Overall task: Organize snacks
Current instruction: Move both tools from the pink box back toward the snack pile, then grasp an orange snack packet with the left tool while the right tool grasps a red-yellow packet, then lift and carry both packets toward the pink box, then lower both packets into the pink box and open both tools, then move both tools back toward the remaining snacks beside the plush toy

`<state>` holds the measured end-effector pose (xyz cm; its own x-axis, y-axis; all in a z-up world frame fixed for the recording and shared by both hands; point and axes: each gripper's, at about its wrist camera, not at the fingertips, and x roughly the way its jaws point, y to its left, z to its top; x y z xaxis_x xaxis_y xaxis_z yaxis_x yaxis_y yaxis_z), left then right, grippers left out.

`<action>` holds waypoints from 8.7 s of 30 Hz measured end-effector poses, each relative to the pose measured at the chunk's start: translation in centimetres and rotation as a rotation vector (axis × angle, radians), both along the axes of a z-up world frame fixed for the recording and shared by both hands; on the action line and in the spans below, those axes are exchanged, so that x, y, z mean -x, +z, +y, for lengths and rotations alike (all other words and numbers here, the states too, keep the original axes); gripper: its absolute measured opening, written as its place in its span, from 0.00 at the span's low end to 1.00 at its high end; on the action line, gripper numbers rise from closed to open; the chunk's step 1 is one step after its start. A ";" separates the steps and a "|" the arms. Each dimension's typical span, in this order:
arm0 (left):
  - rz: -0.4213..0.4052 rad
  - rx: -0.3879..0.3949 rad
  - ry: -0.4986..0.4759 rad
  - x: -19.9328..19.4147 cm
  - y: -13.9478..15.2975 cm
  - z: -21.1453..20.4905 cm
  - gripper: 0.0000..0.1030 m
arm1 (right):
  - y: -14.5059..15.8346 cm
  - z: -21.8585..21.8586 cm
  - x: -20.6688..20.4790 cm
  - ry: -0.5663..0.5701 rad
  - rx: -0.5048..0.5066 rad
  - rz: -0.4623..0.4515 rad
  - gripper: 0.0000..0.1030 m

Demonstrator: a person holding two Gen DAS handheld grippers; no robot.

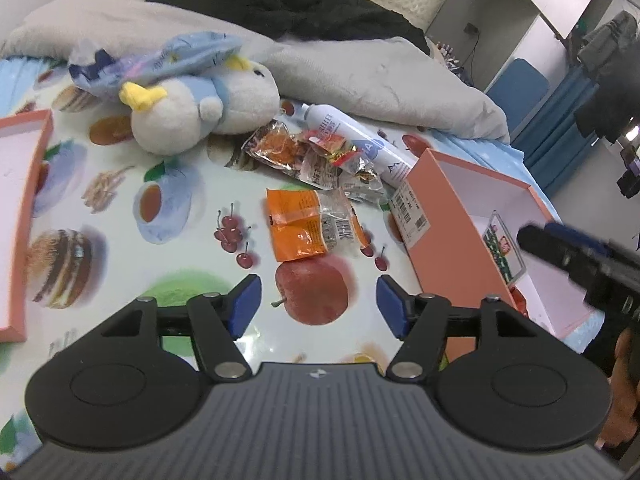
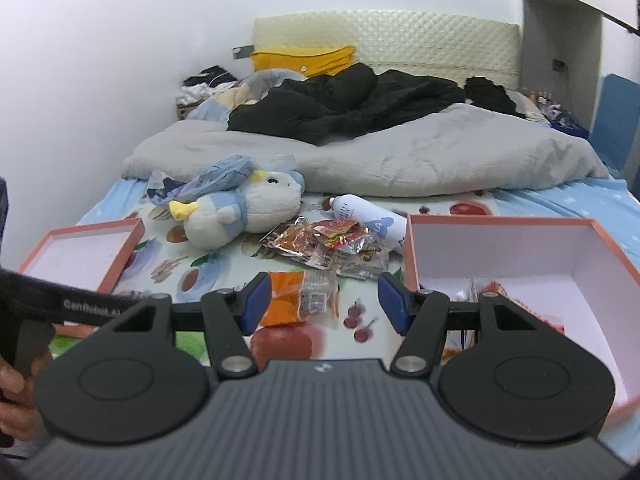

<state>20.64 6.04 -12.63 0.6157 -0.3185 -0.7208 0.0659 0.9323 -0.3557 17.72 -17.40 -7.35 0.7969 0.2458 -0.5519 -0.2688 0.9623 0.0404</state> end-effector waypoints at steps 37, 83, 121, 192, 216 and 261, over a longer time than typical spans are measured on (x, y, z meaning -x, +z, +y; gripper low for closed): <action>0.128 -0.089 -0.063 -18.5 -11.9 -5.8 0.97 | -11.6 7.4 -27.7 0.442 0.408 0.392 0.76; 0.214 0.029 0.067 -15.6 -10.7 -1.6 0.44 | -7.3 3.5 -22.5 0.063 0.118 0.369 0.09; 0.000 -0.016 0.149 0.7 -0.2 -1.2 0.42 | -4.2 1.2 -1.9 -0.030 -0.069 0.299 0.09; -0.161 -0.106 -0.289 -3.3 10.1 -23.8 0.33 | 2.0 -17.0 2.0 -0.376 -0.126 0.073 0.73; -0.295 -0.104 -0.165 9.9 14.4 -9.0 0.56 | 6.1 -5.5 11.2 -0.256 -0.099 -0.108 0.73; -0.035 -0.060 0.048 5.7 2.3 -1.4 0.65 | -1.7 0.5 5.3 -0.112 0.025 0.120 0.73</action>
